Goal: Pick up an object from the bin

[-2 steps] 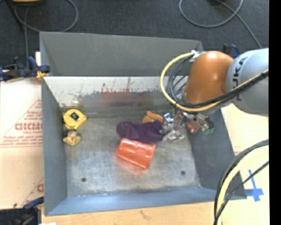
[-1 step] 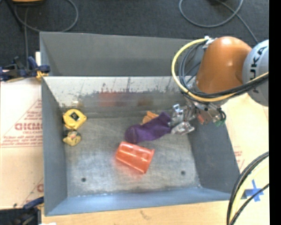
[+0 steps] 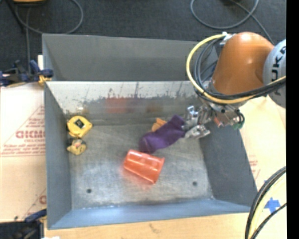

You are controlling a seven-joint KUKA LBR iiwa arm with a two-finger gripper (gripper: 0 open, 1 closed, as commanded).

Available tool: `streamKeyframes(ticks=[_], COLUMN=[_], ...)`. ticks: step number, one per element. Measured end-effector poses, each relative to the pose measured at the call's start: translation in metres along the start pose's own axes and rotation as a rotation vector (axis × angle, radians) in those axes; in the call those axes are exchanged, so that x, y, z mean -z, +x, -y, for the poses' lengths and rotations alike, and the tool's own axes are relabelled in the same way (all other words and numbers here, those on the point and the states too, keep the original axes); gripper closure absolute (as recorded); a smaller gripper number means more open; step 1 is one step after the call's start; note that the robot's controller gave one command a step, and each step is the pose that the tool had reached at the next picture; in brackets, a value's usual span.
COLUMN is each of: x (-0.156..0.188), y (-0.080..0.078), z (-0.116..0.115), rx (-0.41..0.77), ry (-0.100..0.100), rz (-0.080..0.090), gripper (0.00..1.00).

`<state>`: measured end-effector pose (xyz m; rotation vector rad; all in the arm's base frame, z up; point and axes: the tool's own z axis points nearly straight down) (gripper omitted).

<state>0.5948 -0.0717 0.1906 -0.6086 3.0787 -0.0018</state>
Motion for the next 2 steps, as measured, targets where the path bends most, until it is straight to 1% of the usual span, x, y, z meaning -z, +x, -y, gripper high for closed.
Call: streamKeyframes(ticks=[1, 2], x=[-0.031, 0.083], y=[-0.052, 0.03], z=[-0.022, 0.001], rx=[0.026, -0.003], ry=[-0.001, 0.0], rz=[0.004, 0.0], gripper=[1.0, 1.0])
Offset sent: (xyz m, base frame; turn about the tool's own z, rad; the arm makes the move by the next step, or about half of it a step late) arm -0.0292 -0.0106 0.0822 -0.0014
